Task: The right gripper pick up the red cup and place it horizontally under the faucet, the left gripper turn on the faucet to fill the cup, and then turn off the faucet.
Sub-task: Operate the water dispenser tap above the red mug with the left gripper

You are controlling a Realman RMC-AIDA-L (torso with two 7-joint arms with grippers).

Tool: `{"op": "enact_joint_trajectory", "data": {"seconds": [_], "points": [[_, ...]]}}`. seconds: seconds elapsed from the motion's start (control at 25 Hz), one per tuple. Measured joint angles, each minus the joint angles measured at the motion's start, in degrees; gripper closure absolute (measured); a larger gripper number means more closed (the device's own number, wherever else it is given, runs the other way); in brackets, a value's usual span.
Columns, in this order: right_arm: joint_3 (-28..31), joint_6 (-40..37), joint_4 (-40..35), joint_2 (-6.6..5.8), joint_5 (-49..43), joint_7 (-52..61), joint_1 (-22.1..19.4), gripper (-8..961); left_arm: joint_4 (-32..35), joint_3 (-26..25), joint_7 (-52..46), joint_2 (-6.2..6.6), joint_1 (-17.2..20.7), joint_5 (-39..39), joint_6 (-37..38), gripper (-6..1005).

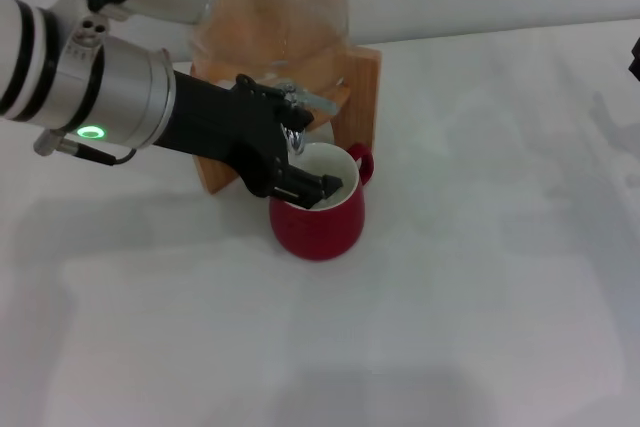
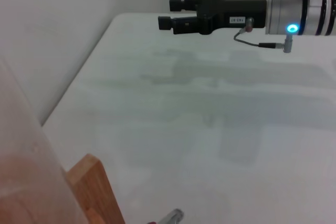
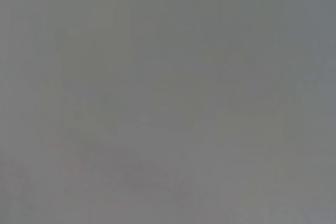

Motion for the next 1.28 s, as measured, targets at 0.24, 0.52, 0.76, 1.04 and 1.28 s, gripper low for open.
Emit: {"op": "enact_joint_trajectory", "data": {"seconds": [0.24,0.52,0.76,1.04,1.28], "points": [[0.06,0.0,0.09,0.09,0.0,0.0,-0.07,109,-1.72,0.0,0.69,-0.01,-1.12,0.01,0.22,170],[-0.06,0.0,0.01,0.09,0.0,0.02,-0.22,109,-3.71,-0.38,2.09,0.03,-2.74,0.0,0.3,169],[-0.04,0.0,-0.12,0.08,0.0,0.05,-0.21,109,-4.83,-0.47,2.6,0.13,-3.97,0.01,0.34,169],[0.03,-0.3,-0.08,0.08,0.0,0.07,-0.22,110,-6.47,-0.49,3.26,0.15,-5.69,0.08,0.42,170],[0.1,-0.93,0.22,0.09,0.0,0.09,-0.22,110,-7.85,-0.55,3.93,0.16,-6.8,0.02,0.44,169]]}}
